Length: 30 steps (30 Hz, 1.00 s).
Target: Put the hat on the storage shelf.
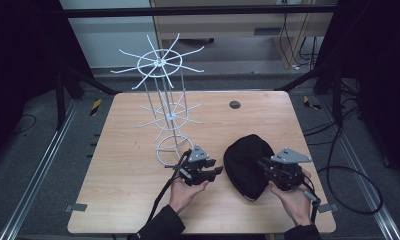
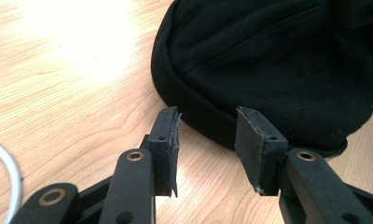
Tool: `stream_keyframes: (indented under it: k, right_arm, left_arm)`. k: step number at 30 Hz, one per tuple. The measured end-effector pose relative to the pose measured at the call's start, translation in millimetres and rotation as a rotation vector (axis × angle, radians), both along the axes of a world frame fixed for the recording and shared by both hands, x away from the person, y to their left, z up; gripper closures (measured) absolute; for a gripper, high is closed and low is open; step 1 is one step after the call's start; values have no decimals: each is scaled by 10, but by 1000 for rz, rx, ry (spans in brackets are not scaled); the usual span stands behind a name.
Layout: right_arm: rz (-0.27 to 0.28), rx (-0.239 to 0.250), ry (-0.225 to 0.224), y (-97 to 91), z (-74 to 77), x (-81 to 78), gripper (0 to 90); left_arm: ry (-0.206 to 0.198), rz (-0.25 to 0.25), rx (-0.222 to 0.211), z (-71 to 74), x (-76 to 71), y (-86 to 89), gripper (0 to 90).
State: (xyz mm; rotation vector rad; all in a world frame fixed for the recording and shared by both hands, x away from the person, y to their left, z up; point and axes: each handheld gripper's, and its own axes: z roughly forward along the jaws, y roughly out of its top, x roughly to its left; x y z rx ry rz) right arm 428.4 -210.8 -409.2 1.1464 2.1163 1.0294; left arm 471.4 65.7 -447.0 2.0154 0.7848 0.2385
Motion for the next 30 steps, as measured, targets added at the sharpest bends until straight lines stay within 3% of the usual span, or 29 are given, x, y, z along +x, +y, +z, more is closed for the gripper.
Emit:
stream_keyframes:
  k: [3,4,6,9,10,11,12,16,20,21,25,28,29,30]
  right_arm:
    - [-1,-16,4,68,-50,85,753]
    - [-7,-21,5,92,-72,118,808]
    - [-16,-38,11,122,-107,172,816]
    - [-20,-30,13,111,-109,200,760]
    - [-25,-17,-2,72,-78,178,726]
    - [-25,-17,-2,72,-78,178,726]
    - [-32,-11,-25,20,-38,156,664]
    - [-26,12,-8,-31,2,139,572]
    - [-20,9,9,12,-47,170,494]
    - [-16,-8,14,57,-89,208,464]
    - [-21,-22,37,120,-138,269,462]
    - [-38,-27,55,166,-175,347,486]
    - [-45,-32,74,184,-199,386,520]
    - [-45,-32,74,184,-199,386,520]
  left_arm:
    - [-18,1,19,22,-70,59,572]
    - [-24,2,18,24,-104,84,562]
    - [-36,0,25,25,-177,152,545]
    - [-49,8,38,22,-284,284,532]
    - [-49,16,36,23,-341,398,517]
    - [-49,16,36,23,-341,398,508]
    - [-47,32,35,23,-395,520,503]
    - [-50,55,39,18,-461,718,481]
    - [-60,105,50,31,-517,987,457]
    - [-64,131,49,49,-543,1120,449]
    - [-73,173,48,72,-567,1303,431]
    - [-103,224,83,89,-574,1497,415]
    - [-115,267,97,79,-563,1643,410]
    - [-115,267,97,79,-563,1643,410]
